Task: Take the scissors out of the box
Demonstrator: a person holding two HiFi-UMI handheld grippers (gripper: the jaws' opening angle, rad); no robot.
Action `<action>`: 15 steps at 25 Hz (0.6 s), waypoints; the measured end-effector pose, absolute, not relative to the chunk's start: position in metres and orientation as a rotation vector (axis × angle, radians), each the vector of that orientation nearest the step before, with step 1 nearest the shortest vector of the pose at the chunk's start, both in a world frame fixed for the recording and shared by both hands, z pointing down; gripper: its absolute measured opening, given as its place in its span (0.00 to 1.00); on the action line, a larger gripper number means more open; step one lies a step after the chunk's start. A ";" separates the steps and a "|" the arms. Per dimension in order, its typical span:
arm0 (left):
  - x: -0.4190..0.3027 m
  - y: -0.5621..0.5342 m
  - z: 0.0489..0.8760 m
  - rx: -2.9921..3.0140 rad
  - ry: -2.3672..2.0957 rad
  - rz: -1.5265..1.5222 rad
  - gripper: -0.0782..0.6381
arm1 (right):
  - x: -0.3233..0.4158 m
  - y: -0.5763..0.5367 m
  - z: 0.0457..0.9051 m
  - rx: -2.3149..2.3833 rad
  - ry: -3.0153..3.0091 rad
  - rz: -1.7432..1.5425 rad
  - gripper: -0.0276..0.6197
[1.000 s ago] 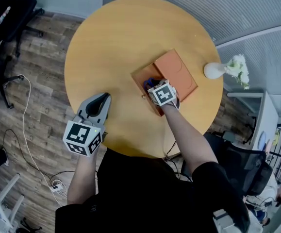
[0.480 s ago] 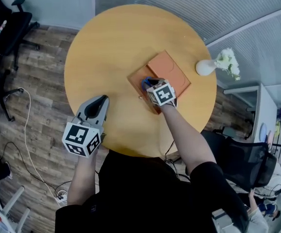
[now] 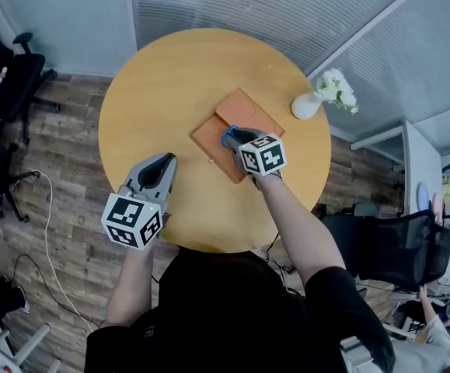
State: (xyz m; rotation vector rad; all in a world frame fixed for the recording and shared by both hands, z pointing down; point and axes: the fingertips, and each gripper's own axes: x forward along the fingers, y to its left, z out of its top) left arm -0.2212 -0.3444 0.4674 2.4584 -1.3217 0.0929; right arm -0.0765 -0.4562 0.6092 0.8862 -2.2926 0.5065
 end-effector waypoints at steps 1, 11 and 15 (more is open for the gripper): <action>-0.215 -0.343 0.462 2.472 -1.321 0.095 0.15 | -0.072 -0.455 0.600 0.901 -2.318 0.510 0.18; -0.136 -0.336 0.407 2.584 -1.352 0.149 0.15 | 0.009 -0.434 0.496 1.018 -2.598 0.509 0.18; -0.107 -0.337 0.386 2.611 -1.366 0.174 0.15 | 0.048 -0.425 0.460 1.051 -2.689 0.490 0.18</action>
